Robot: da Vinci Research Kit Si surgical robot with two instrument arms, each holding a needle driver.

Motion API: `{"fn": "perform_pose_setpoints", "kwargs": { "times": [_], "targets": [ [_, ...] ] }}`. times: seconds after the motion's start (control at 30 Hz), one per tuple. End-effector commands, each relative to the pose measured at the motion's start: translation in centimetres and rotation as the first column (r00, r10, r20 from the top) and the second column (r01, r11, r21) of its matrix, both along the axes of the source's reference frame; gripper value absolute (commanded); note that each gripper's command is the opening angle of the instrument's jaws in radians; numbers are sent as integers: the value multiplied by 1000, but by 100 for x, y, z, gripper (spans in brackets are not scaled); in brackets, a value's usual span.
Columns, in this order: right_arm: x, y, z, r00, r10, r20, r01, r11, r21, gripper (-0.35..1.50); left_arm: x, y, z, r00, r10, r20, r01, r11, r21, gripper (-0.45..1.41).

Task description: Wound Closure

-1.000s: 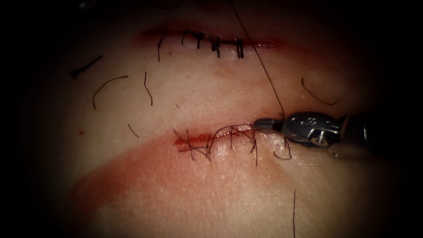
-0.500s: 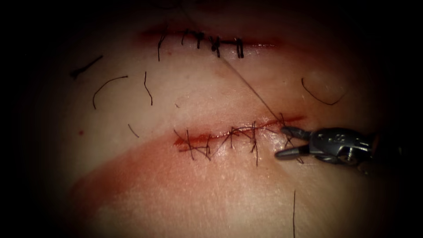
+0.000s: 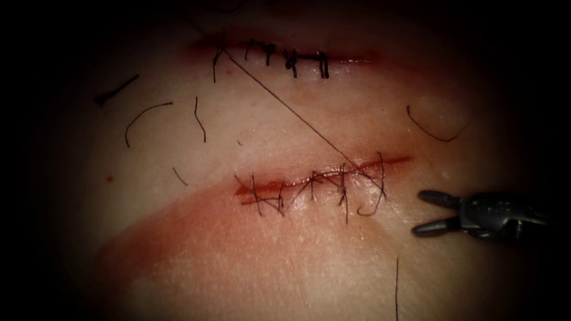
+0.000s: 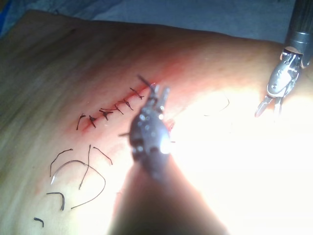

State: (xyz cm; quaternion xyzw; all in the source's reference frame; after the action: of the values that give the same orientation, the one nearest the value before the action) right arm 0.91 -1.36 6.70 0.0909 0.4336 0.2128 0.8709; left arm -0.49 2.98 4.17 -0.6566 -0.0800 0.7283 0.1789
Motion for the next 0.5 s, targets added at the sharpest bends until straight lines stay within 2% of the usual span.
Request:
{"fn": "perform_pose_setpoints", "kwargs": {
  "times": [0.03, 0.13, 0.27, 0.5],
  "targets": [
    [9, -4, 8, 1000, 9, 10, -9, 1000, 1, 149, -2, 1, 5, 1000, -1, -3, 1, 1000, -2, -45],
    [20, 8, 10, 998, 41, 42, -41, 999, -4, 149, 0, 0, 5, 1000, -8, -14, 8, 1000, -1, -45],
    [40, 23, 13, 996, 82, 39, -82, 997, -15, 145, -10, -3, 6, 1000, -13, -15, 13, 1000, -4, -45],
    [80, 39, 26, 992, 102, 75, -91, 986, -138, 145, -32, -7, 7, 1000, -16, 3, 16, 1000, -13, -45]
  ]
}}
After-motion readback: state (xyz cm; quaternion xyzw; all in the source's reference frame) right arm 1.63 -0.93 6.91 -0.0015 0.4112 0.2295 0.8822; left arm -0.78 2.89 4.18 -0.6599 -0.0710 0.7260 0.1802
